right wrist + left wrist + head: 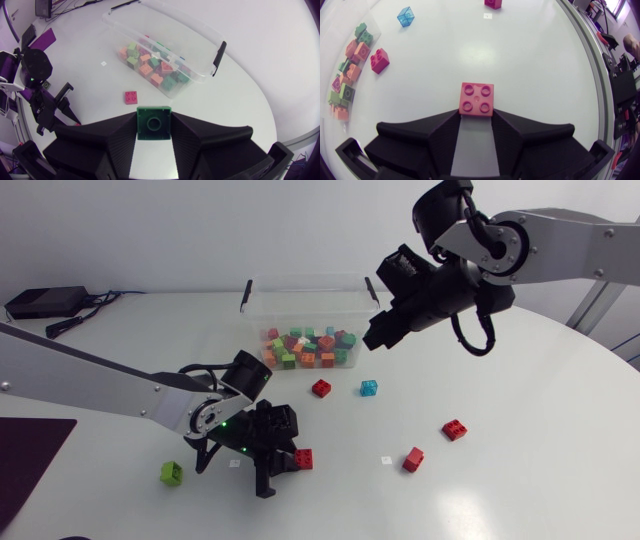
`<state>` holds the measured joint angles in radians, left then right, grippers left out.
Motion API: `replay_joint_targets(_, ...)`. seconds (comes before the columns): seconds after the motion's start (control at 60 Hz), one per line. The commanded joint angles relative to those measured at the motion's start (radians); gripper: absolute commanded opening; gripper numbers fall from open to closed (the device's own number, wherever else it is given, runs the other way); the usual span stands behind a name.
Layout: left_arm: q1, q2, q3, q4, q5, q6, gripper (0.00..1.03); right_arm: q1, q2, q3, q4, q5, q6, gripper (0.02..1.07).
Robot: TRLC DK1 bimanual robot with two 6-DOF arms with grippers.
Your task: Place the duplo bricks in the container
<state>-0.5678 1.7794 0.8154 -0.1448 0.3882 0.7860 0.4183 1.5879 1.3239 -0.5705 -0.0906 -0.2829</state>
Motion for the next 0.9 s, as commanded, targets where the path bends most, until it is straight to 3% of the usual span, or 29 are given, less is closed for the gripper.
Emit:
replay_joint_targets(0.0,0.005,-0.028,-0.035,-0.021,0.003,0.022,0.29,0.005,0.03,0.026,0.017,-0.006,0.03,0.4)
replay_joint_targets(0.267,0.036,-0.146,-0.044,-0.053,0.003,0.024,0.29,0.005,0.129,0.138,0.077,-0.006,0.068,0.4)
replay_joint_targets(0.65,0.183,-0.308,0.131,-0.197,0.0,0.047,0.29,-0.026,0.454,0.5,0.144,0.002,0.151,0.41)
replay_joint_targets(0.767,0.217,-0.31,0.195,-0.196,0.001,0.03,0.29,-0.026,0.554,0.609,0.107,0.02,0.162,0.62)
replay_joint_targets(0.883,0.238,-0.293,0.255,-0.19,0.001,0.021,0.29,-0.024,0.578,0.646,0.092,0.025,0.172,0.91)
